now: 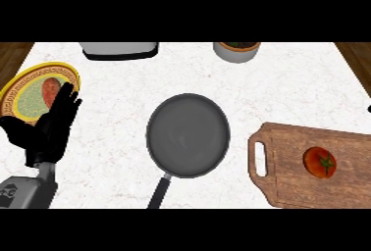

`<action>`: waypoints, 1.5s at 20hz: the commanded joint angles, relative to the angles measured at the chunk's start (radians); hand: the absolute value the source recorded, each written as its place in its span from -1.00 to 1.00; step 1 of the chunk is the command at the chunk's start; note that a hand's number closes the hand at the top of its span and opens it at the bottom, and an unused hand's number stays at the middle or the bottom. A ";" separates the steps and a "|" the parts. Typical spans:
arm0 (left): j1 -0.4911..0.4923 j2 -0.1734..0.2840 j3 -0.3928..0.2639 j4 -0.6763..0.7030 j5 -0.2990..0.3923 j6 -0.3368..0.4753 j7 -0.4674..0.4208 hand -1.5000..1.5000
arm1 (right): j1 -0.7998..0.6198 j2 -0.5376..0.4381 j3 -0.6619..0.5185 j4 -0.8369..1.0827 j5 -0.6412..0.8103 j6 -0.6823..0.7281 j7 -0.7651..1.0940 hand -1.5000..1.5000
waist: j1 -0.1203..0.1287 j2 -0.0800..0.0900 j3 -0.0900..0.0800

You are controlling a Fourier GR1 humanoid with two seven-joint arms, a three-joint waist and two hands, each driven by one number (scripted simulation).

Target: Pick the tomato from the cutting board and place it in the pan

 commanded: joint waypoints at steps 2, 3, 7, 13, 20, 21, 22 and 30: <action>0.011 -0.018 0.004 -0.046 0.023 -0.006 0.004 0.00 | 0.119 -0.142 -0.152 0.158 0.178 0.105 -0.344 -1.00 | 0.016 0.008 0.000; 0.012 -0.003 0.007 -0.076 0.031 -0.004 0.038 0.00 | 0.139 -0.146 -0.152 0.176 0.220 0.104 -0.413 -1.00 | 0.028 0.006 0.001; 0.005 -0.037 -0.017 -0.063 0.014 0.004 0.025 0.00 | 0.155 -0.195 -0.132 0.205 0.367 0.023 -0.592 -1.00 | 0.044 0.011 -0.002; 0.004 -0.018 -0.016 -0.113 0.015 -0.006 0.075 0.00 | 0.141 -0.267 -0.071 0.156 0.519 -0.128 -0.593 -1.00 | 0.063 0.008 -0.006; 0.033 -0.040 -0.030 -0.149 -0.024 0.007 0.072 0.00 | 0.119 -0.262 0.044 0.082 0.758 -0.292 -0.476 -1.00 | 0.065 0.008 -0.008; 0.019 -0.054 -0.025 -0.122 -0.027 0.013 0.055 0.00 | 0.136 -0.277 0.057 0.068 0.803 -0.312 -0.467 -1.00 | 0.058 0.009 -0.009; -0.002 -0.013 0.010 -0.094 0.003 -0.035 0.069 0.00 | 0.130 -0.297 0.088 0.000 0.827 -0.292 -0.392 -1.00 | 0.055 0.009 -0.010; 0.019 -0.027 0.025 -0.145 -0.019 -0.028 0.110 0.00 | 0.234 -0.295 0.135 -0.010 1.075 -0.353 -0.361 -1.00 | 0.046 0.005 -0.009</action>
